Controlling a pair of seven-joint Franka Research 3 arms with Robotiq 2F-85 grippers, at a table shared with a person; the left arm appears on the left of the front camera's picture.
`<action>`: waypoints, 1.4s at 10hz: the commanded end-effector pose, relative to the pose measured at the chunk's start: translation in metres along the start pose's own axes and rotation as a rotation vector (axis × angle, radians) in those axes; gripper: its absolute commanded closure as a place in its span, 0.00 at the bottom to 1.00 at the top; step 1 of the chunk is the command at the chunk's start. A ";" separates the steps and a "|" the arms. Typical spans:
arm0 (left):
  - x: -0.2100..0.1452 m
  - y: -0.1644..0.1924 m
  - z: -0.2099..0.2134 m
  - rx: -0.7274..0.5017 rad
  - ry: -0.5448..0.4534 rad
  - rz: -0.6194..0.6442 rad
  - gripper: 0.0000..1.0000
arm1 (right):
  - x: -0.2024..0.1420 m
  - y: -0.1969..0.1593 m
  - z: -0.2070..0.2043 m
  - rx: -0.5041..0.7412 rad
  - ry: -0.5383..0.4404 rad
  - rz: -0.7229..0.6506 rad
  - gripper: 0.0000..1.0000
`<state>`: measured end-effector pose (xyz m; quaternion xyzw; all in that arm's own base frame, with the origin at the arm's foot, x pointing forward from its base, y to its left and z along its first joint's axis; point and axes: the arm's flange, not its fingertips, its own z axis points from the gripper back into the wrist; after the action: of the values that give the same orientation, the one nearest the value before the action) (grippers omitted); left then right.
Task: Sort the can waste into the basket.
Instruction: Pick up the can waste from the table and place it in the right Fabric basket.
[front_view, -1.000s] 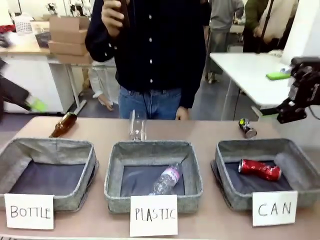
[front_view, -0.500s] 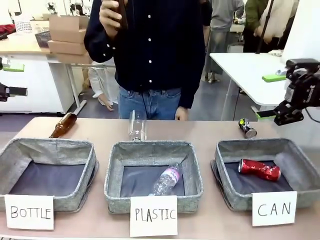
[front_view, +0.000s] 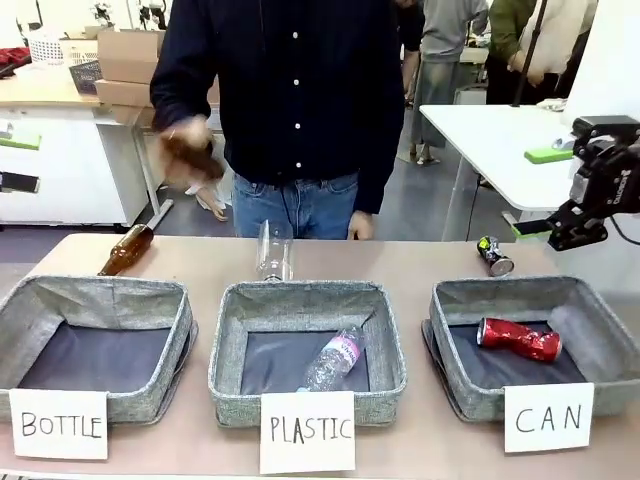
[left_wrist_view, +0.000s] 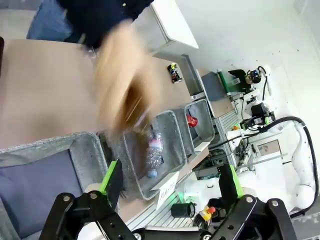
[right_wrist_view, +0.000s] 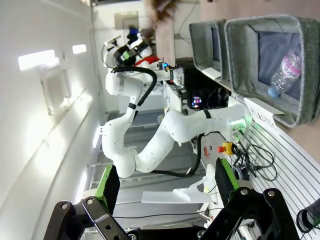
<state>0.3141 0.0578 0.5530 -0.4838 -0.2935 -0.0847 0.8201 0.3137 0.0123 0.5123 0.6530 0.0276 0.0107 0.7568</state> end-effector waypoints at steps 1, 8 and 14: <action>0.000 0.001 0.001 -0.004 0.012 -0.012 0.00 | -0.001 0.001 -0.001 0.006 0.008 0.012 0.00; 0.000 0.001 0.001 -0.004 0.012 -0.012 0.00 | -0.001 0.001 -0.001 0.006 0.008 0.012 0.00; 0.000 0.001 0.001 -0.004 0.012 -0.012 0.00 | 0.046 0.011 -0.009 -0.709 -0.082 0.211 0.00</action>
<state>0.3142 0.0580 0.5515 -0.4843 -0.2904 -0.0849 0.8209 0.3311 0.0179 0.5243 0.5330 -0.0092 0.0473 0.8447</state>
